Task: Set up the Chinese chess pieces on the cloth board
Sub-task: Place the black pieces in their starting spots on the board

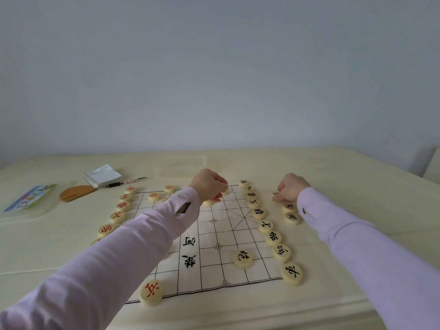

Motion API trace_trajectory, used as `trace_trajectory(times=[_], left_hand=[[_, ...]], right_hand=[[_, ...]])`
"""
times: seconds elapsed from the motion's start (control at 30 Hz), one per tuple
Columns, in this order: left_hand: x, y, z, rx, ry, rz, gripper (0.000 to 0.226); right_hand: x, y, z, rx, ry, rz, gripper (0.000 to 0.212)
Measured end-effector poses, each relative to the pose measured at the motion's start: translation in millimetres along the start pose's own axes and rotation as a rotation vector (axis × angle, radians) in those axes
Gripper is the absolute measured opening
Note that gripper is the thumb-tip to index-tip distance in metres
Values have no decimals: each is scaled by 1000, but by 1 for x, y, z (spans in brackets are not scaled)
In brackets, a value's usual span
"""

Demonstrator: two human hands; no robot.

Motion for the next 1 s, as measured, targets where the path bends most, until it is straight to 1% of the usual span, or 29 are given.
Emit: trace_trajectory(times=[0.1, 0.17, 0.23, 0.37, 0.43, 0.57, 0.67, 0.77, 0.83, 0.9, 1.0], left_hand=[[-1, -3, 0, -2, -5, 0, 9], [-3, -4, 0, -4, -1, 7, 8], [-7, -7, -1, -6, 6, 16, 8], [-18, -13, 0, -20, 39, 11, 8], [-25, -15, 2, -26, 54, 9, 9], [-36, -19, 5, -29, 88, 10, 10], [-43, -20, 6, -41, 131, 30, 13], [-47, -23, 8, -53, 161, 52, 14], [-47, -24, 10, -57, 147, 82, 13], [-45, -23, 14, -55, 97, 132, 17], [-39, -17, 21, -45, -56, 192, 31]], right_hand=[[4, -4, -1, 8, 29, 39, 15], [7, -5, -1, 22, 45, 58, 29], [7, -6, 1, 20, 62, 54, 34], [4, -5, 3, 18, 104, 29, 37], [1, -6, 5, 12, 147, 3, 34], [-9, -15, 6, -29, 200, -134, 25], [-13, -29, 9, -102, 205, -355, 24], [-7, -46, 18, -127, 89, -673, 28], [1, -57, 26, -110, -42, -795, 28], [11, -66, 33, -89, -171, -876, 26], [25, -75, 41, -82, -300, -946, 23]])
Point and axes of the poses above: each hand's wrist, its own z-axis away from the middle knuckle, its own x-axis out of the palm, y = z × x, the point moved 2 cm from there along -z, towards the middle knuckle, and after that the axes turned 8 degrees about -z, right-handed, at the moved point
